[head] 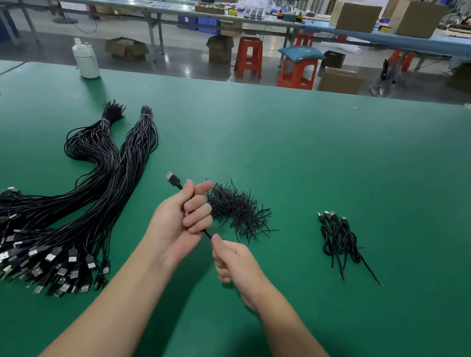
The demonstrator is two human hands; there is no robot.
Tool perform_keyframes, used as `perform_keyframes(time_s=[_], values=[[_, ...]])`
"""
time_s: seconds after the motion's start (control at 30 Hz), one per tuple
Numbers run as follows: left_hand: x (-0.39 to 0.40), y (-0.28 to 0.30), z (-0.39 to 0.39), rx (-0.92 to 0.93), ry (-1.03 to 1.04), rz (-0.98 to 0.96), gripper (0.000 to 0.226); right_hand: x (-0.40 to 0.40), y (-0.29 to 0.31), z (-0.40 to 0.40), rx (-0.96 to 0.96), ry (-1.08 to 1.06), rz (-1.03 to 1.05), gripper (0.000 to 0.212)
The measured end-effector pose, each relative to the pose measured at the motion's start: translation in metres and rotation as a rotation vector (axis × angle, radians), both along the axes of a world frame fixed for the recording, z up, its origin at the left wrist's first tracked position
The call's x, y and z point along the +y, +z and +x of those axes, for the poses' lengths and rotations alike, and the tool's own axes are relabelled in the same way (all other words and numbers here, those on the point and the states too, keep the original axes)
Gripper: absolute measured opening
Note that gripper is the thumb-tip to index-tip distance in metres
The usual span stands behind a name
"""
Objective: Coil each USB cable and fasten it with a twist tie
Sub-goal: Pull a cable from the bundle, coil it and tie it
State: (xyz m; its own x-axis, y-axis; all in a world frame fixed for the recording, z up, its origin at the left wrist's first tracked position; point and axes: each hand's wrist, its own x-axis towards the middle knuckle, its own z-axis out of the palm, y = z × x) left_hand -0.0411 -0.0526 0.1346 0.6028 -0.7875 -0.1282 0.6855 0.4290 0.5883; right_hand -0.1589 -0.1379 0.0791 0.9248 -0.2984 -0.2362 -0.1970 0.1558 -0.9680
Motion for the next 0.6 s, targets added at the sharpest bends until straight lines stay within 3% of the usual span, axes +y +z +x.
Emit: perform_keyframes(time_s=[0.1,0.23,0.3,0.37,0.43,0.5,0.6], values=[[0.019,0.0,0.006,-0.309,-0.345,0.068,0.038,-0.008,-0.002,-0.002,-0.004,-0.035,0.035,0.049],[0.034,-0.003,0.009,-0.925,-0.818,0.464,0.042,-0.019,0.002,-0.001,0.039,-0.071,-0.004,0.044],[0.033,-0.006,0.003,-1.003,-0.92,0.659,0.04,-0.02,0.007,0.001,0.06,-0.091,-0.058,0.044],[0.026,-0.016,-0.002,-0.98,-0.77,0.813,0.036,-0.02,0.013,0.002,0.066,-0.104,-0.131,0.044],[0.019,-0.028,-0.002,-1.085,-0.469,0.914,0.035,-0.018,0.019,0.0,0.045,-0.083,-0.126,0.04],[0.016,-0.036,-0.003,-1.081,-0.247,0.83,0.032,-0.016,0.025,-0.003,0.019,0.001,-0.077,0.037],[0.01,-0.038,-0.009,-0.583,-0.049,0.426,0.037,-0.009,0.028,-0.007,0.001,0.11,-0.129,0.037]])
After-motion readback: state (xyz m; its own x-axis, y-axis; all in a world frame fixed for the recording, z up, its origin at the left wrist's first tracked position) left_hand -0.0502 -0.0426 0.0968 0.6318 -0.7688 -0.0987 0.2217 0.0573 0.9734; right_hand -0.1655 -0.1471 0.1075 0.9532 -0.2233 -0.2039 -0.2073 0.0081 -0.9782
